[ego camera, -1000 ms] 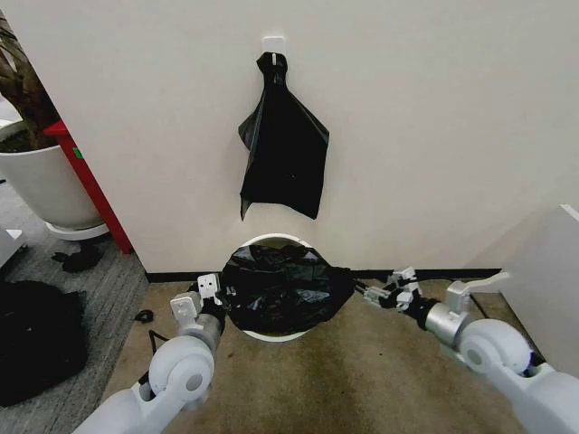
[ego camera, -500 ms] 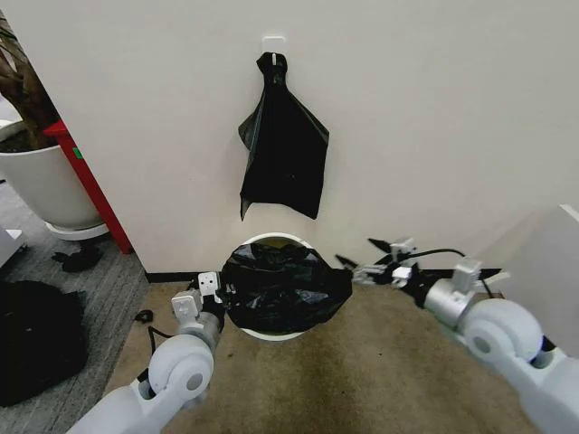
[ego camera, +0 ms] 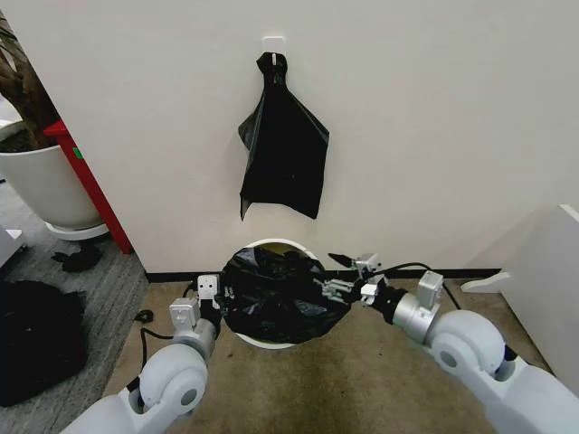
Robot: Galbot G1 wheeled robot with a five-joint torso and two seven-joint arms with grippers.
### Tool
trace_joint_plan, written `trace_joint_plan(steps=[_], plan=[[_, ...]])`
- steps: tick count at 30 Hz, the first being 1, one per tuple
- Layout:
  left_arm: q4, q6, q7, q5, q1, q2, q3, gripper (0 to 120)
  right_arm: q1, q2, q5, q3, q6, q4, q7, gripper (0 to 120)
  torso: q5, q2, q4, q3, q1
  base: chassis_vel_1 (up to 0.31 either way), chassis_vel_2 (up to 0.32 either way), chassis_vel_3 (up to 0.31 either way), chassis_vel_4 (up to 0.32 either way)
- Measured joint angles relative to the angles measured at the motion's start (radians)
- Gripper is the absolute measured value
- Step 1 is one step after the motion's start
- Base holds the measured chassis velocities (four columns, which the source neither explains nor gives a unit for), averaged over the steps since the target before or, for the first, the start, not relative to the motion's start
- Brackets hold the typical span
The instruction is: Place the garbage bag over the trash bin.
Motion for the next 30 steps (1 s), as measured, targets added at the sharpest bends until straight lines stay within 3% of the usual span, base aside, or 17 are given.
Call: trace_joint_plan(steps=[8, 9, 14, 16, 22, 30], plan=[[-0.017, 0.000, 0.014, 0.022, 0.014, 0.007, 0.003, 0, 0.017, 0.016, -0.028, -0.025, -0.005, -0.008, 0.011, 56, 0.0001, 0.000, 0.0000, 0.000, 0.000, 0.000, 0.000, 0.000, 0.000], [-0.025, 0.000, 0.016, 0.024, 0.022, 0.011, 0.003, 0, 0.016, 0.017, -0.032, -0.025, -0.014, -0.008, 0.016, 49, 0.0001, 0.000, 0.0000, 0.000, 0.000, 0.000, 0.000, 0.000, 0.000], [-0.038, 0.000, 0.020, 0.027, 0.035, 0.014, 0.001, 0, 0.011, 0.016, -0.037, -0.022, -0.021, -0.008, 0.017, 34, 0.0002, 0.000, 0.0000, 0.000, 0.000, 0.000, 0.000, 0.000, 0.000], [-0.046, -0.001, 0.022, 0.031, 0.042, 0.015, -0.002, 0, 0.006, 0.015, -0.043, -0.020, -0.022, -0.007, 0.020, 22, 0.0001, 0.000, 0.0000, 0.000, 0.000, 0.000, 0.000, 0.000, 0.000], [-0.052, -0.004, 0.032, 0.049, 0.051, 0.021, -0.008, 0, -0.001, 0.009, -0.049, -0.019, -0.020, 0.008, 0.028, 1, 0.0002, 0.000, -0.0001, 0.000, 0.000, 0.000, 0.000, 0.000, 0.000], [-0.031, -0.016, 0.079, 0.149, 0.073, 0.029, -0.011, 0, -0.004, 0.007, -0.015, 0.008, -0.019, 0.063, 0.079, 0, 0.0001, 0.000, 0.0000, 0.000, 0.000, 0.000, 0.000, 0.000, 0.000]])
